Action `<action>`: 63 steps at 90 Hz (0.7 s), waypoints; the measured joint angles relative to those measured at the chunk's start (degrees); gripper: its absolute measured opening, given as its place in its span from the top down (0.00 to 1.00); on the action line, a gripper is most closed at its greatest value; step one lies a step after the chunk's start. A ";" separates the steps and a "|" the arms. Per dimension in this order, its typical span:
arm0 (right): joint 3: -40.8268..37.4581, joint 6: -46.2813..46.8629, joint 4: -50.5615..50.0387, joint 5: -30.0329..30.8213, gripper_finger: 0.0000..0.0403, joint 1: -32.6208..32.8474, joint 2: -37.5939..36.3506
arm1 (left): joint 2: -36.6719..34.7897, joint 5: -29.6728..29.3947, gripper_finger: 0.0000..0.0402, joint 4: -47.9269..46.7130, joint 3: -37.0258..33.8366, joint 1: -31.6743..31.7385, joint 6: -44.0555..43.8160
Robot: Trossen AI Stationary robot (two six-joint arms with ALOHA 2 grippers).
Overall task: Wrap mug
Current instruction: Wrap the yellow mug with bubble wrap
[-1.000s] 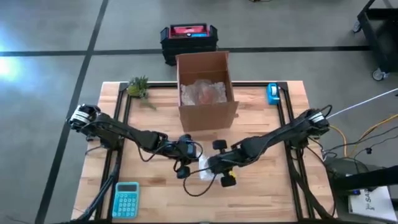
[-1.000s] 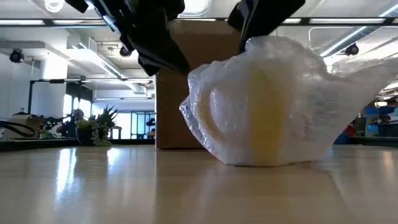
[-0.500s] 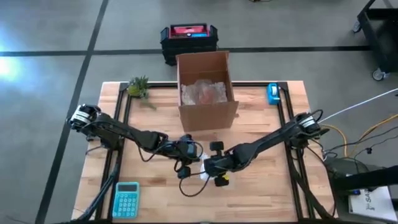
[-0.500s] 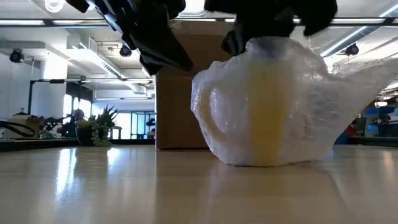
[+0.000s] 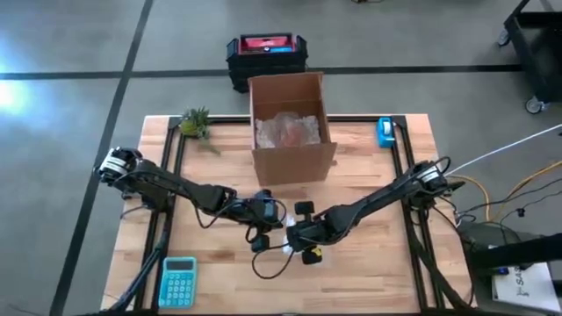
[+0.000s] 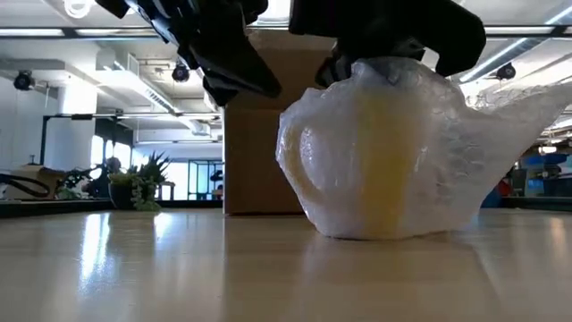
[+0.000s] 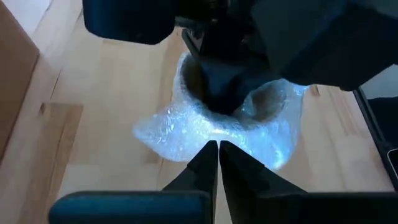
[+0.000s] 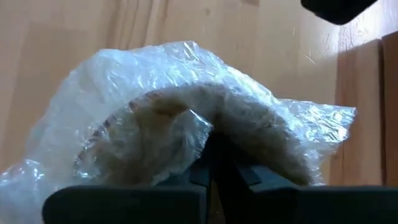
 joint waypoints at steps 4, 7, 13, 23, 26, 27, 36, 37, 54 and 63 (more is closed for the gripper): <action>0.85 -0.04 -1.27 -0.12 0.99 -0.01 -0.78 | 0.02 0.00 0.99 0.00 -0.02 0.00 0.16; 1.58 -0.05 -1.95 -0.26 0.99 -0.01 -1.93 | 0.02 0.01 0.99 0.02 -0.02 0.00 0.40; 3.49 0.18 -4.02 -0.93 0.99 -0.01 -3.90 | 0.02 0.00 0.99 0.00 -0.04 0.00 0.91; 4.97 1.30 -6.95 -6.33 0.99 -0.25 -6.10 | 0.02 0.02 0.99 0.02 -0.07 0.00 1.11; 4.98 1.77 -6.83 -8.44 0.99 -0.40 -6.24 | 0.02 0.02 0.99 -0.02 -0.07 0.00 1.11; 4.98 1.96 -6.72 -9.13 0.99 -0.46 -6.24 | 0.02 0.02 0.99 -0.02 -0.07 0.00 1.11; 4.92 3.73 -5.12 -10.18 0.99 -0.77 -6.32 | 0.02 0.02 0.99 0.00 -0.07 0.00 1.09; 4.90 3.86 -5.03 -9.98 0.99 -0.85 -6.24 | 0.02 0.02 0.99 0.02 -0.07 0.00 1.09; 3.60 4.46 -3.61 -6.94 0.99 -1.74 -0.30 | 0.03 0.03 0.99 0.03 -0.07 -0.01 1.09; 3.74 4.22 -3.55 -6.94 0.99 -1.78 2.65 | 0.04 0.04 0.99 0.02 -0.08 -0.02 1.08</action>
